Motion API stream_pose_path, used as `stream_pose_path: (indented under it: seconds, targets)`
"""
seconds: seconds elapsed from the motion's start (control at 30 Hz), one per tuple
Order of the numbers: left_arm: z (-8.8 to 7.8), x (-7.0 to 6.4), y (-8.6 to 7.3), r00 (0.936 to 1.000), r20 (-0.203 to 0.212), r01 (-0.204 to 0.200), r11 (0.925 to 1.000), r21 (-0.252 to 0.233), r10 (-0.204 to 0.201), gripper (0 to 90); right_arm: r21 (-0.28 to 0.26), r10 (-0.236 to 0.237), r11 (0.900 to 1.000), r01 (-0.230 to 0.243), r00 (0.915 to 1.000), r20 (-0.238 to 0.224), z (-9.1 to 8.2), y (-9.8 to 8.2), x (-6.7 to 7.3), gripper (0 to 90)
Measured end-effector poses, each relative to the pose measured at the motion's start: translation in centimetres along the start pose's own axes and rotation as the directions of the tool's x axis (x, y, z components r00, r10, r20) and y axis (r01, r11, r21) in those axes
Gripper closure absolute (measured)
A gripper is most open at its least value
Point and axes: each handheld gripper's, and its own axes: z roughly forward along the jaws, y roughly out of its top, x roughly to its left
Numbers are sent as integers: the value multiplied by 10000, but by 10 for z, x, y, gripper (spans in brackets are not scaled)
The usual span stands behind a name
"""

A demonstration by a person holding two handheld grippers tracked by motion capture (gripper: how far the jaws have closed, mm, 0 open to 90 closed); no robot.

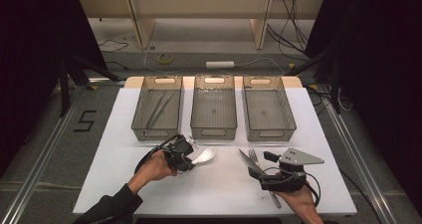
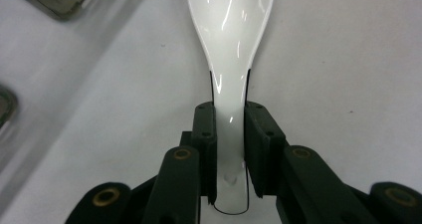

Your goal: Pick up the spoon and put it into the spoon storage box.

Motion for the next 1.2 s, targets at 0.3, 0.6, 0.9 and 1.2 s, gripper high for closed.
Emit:
stream_pose_path:
  seconds: [0.3, 0.6, 0.9, 1.2]
  targets:
    - [-21, 0, 6, 9994, 237, 294, 9937, -1081, -270, 759, 5, 3, 10000, -3, 10000, 20, 0, 0, 0, 220]
    - [-38, -1, 12, 9969, 499, 693, 9747, -2124, -601, 759, 21, 49, 10000, -49, 10000, 26, -1, -1, -1, 221]
    - [-52, 16, 25, 9931, 261, 1170, 9486, -2939, -1144, 759, 70, 116, 9999, -117, 9999, 90, 0, -2, -2, 220]
    - [-58, 37, 32, 9825, 201, 1809, 9215, -3436, -1854, 759, 77, 183, 9998, -183, 9998, 75, 1, -2, -2, 220]
